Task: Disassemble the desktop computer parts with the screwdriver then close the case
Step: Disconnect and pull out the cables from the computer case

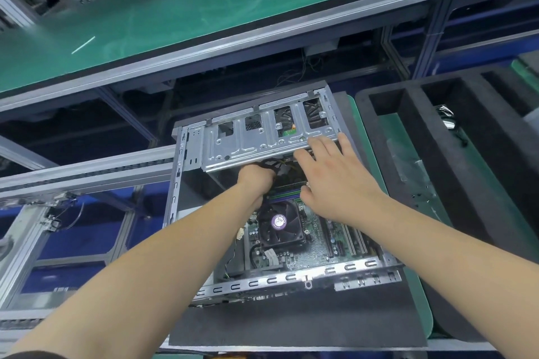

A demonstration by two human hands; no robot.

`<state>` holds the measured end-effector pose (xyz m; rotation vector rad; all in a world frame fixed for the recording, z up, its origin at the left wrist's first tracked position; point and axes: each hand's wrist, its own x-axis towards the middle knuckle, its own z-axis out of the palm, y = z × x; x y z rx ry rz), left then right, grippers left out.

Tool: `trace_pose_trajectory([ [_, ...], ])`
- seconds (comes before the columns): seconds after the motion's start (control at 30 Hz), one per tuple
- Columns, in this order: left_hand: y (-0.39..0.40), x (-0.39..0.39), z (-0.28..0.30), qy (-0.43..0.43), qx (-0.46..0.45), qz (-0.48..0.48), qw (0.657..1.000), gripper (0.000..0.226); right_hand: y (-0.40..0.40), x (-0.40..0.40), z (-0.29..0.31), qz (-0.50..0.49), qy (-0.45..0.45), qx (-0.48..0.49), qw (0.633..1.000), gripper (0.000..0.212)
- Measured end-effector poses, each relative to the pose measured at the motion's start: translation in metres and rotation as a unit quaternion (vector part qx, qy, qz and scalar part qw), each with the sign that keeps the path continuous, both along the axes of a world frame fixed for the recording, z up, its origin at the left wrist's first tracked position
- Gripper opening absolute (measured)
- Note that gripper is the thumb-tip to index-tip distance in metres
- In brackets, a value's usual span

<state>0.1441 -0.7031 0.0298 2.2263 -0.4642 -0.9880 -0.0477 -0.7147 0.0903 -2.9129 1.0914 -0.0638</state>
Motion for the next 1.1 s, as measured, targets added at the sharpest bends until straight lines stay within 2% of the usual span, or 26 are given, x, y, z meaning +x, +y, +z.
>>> trace_pose_trajectory([
  [0.07,0.0,-0.003,0.009,-0.025,0.025,0.016,0.999,0.04,0.0,0.0,0.0,-0.001,-0.004,0.001,1.0,0.06],
  [0.1,0.004,-0.004,0.003,-0.13,0.077,-0.099,0.984,0.047,0.0,0.0,0.001,-0.001,-0.007,0.002,1.0,0.06],
  [0.17,0.001,-0.003,-0.001,-0.208,0.141,-0.19,0.949,0.056,0.0,0.0,0.001,0.0,-0.007,0.004,1.0,0.06],
  [0.23,-0.003,-0.001,0.0,-0.216,0.138,-0.206,0.944,0.058,-0.001,-0.001,0.0,0.0,-0.004,0.003,1.0,0.06],
  [0.33,-0.003,0.0,0.007,-0.142,0.094,-0.148,0.974,0.045,-0.001,-0.001,0.0,0.001,-0.01,0.005,1.0,0.06],
  [0.37,-0.002,0.001,0.004,-0.142,0.082,-0.129,0.978,0.039,-0.001,-0.001,0.001,0.001,-0.01,0.004,1.0,0.061],
  [0.47,0.001,-0.003,0.002,-0.259,0.115,-0.265,0.922,0.033,-0.001,-0.001,-0.001,0.002,-0.01,0.003,1.0,0.06],
  [0.53,0.003,-0.007,0.001,-0.302,0.095,-0.309,0.897,0.03,-0.002,-0.001,-0.001,0.003,-0.013,0.002,1.0,0.059],
  [0.63,0.009,-0.015,0.0,-0.344,0.084,-0.325,0.877,0.027,-0.002,-0.002,-0.001,0.004,-0.015,0.003,1.0,0.059],
  [0.9,0.003,-0.012,0.007,-0.338,0.117,-0.314,0.88,0.02,0.0,-0.002,0.001,0.006,-0.017,0.008,1.0,0.06],
  [1.0,0.001,-0.005,0.008,-0.352,0.123,-0.377,0.848,0.017,0.0,-0.002,0.001,0.007,-0.017,0.01,1.0,0.059],
  [1.1,0.0,0.002,0.013,-0.321,0.123,-0.374,0.861,0.013,0.0,-0.002,0.001,0.006,-0.015,0.01,1.0,0.06],
])
